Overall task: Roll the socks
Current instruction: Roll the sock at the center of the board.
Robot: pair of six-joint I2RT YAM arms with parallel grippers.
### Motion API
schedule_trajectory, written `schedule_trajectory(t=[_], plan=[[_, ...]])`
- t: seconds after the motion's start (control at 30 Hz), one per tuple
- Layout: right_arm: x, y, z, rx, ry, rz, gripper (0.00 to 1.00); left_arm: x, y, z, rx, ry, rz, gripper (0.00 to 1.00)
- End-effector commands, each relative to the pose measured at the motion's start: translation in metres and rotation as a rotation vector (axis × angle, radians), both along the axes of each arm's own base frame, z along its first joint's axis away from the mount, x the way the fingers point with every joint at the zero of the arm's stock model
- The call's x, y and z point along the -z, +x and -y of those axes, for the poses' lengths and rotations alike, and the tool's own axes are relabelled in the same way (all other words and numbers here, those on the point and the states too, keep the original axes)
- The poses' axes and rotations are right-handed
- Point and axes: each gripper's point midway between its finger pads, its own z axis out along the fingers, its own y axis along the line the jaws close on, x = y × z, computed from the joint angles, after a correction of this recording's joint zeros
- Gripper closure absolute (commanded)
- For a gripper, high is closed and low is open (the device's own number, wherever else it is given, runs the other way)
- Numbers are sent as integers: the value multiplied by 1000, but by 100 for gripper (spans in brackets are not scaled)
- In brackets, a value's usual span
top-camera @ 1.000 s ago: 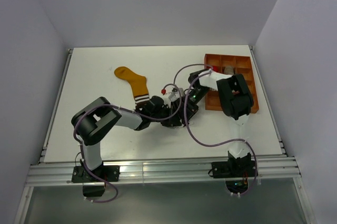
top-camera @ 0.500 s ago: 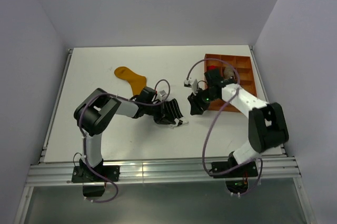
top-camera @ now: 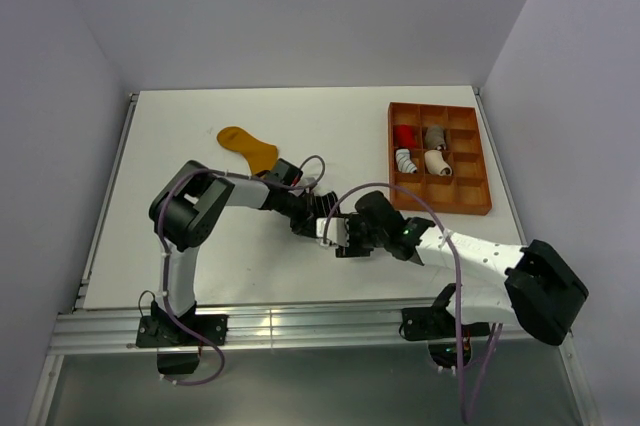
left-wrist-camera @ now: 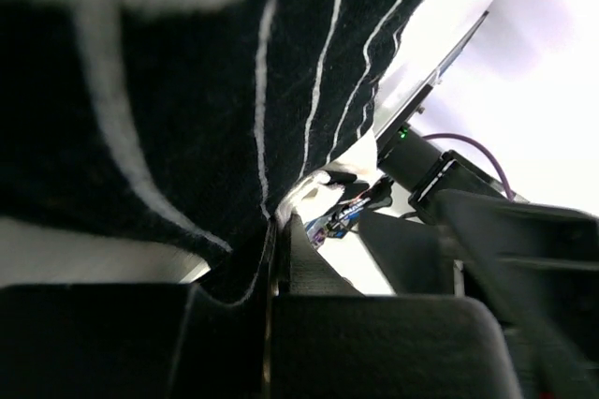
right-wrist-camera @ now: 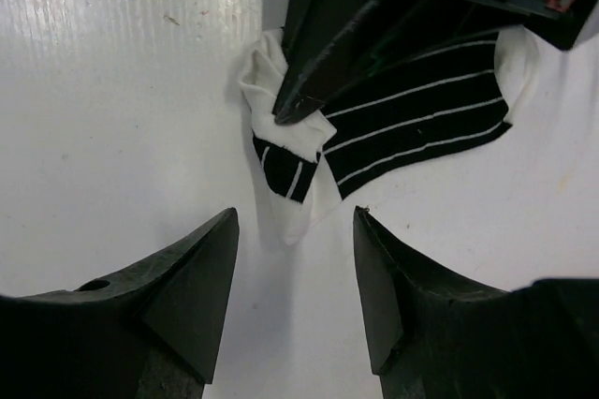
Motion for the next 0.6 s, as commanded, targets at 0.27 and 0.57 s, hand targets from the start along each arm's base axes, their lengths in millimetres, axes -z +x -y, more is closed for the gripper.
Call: schedule_trajectory(t=[0.27,0.57], plan=[[8,5,-34,-101,-51,282,44,32,-22,-24,34,153,-106,100],[25,13,-39,-98,-135,301,57,36,-27,-26,54,151,-113,99]])
